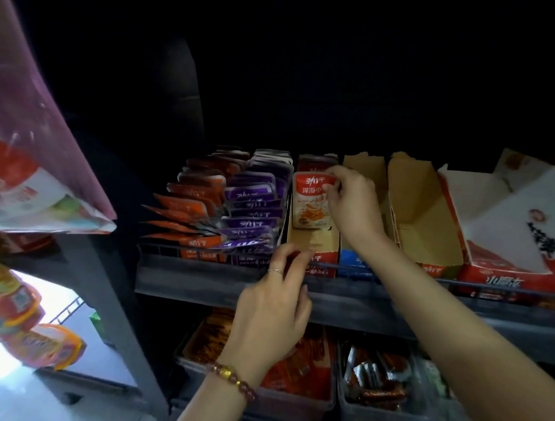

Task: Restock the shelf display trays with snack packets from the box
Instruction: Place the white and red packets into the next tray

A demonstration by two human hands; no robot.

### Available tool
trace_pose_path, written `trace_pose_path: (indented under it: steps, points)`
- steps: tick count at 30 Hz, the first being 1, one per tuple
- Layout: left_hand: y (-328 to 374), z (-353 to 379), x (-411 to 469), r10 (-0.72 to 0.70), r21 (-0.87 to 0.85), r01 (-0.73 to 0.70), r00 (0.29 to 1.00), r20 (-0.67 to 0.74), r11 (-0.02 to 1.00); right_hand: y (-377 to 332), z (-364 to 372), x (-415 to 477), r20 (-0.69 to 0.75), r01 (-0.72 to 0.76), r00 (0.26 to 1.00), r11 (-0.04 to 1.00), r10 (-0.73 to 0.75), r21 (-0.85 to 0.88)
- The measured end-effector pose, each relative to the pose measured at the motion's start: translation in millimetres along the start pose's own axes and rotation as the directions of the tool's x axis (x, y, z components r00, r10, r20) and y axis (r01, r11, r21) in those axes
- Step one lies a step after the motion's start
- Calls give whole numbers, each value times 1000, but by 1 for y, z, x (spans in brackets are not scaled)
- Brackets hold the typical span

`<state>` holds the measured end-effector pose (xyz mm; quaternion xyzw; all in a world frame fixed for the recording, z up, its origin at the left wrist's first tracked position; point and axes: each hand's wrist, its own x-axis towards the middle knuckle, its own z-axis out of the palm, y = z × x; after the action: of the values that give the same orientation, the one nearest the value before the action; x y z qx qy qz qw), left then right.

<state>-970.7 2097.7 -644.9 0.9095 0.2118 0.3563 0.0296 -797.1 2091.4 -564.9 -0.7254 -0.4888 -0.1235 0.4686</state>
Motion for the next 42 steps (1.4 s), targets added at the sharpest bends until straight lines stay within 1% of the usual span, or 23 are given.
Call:
trace_pose_path:
  steps: [2, 5, 7, 10, 14, 17, 20, 25, 27, 33, 36, 38, 42]
  points:
    - [-2, 0, 0, 13, -11, -13, 1000, 1, 1000, 0, 0, -2, -59, -12, 998, 995, 7, -96]
    - [-5, -2, 1, 29, -15, -29, 1000, -3, 999, -2, -3, -2, -97, -44, 995, 959, 17, -280]
    - [-6, -2, 1, 40, -19, -40, 999, -5, 999, -4, -4, 0, -128, -46, 992, 942, 3, -332]
    - [-6, -2, 1, 43, -32, -43, 999, -7, 999, -5, -1, 0, -133, -32, 991, 949, -11, -314]
    - [-6, -1, 1, 38, -38, -39, 999, -19, 999, -3, 4, 0, -45, 60, 996, 950, -78, -307]
    - [-5, -1, 1, 39, -48, -39, 999, -19, 998, -4, 7, 0, 47, 72, 997, 921, -59, -382]
    - [-5, -2, 0, 40, -45, -40, 999, -17, 998, -5, 6, -3, 92, 81, 995, 874, -42, -479]
    - [-6, -3, 0, 40, -26, -40, 999, -8, 999, -10, 0, -4, 218, 134, 976, 852, -24, -507]
    - [-5, -3, 0, 41, -30, -41, 999, -7, 999, -10, 0, -6, 222, 141, 975, 845, -27, -515]
    - [-4, -3, 1, 35, -53, -36, 999, -18, 998, -10, -2, -6, 150, 102, 988, 850, -28, -516]
    - [-3, -3, 1, 37, -63, -39, 999, -32, 997, -8, -5, -3, 200, 64, 979, 880, 36, -470]
    - [-3, -3, 2, 33, -69, -36, 999, -38, 997, -9, -6, -1, 240, 60, 969, 881, 62, -469]
    - [-4, -3, 1, 37, -52, -39, 999, -39, 998, -9, -6, -1, 262, 87, 964, 867, 52, -491]
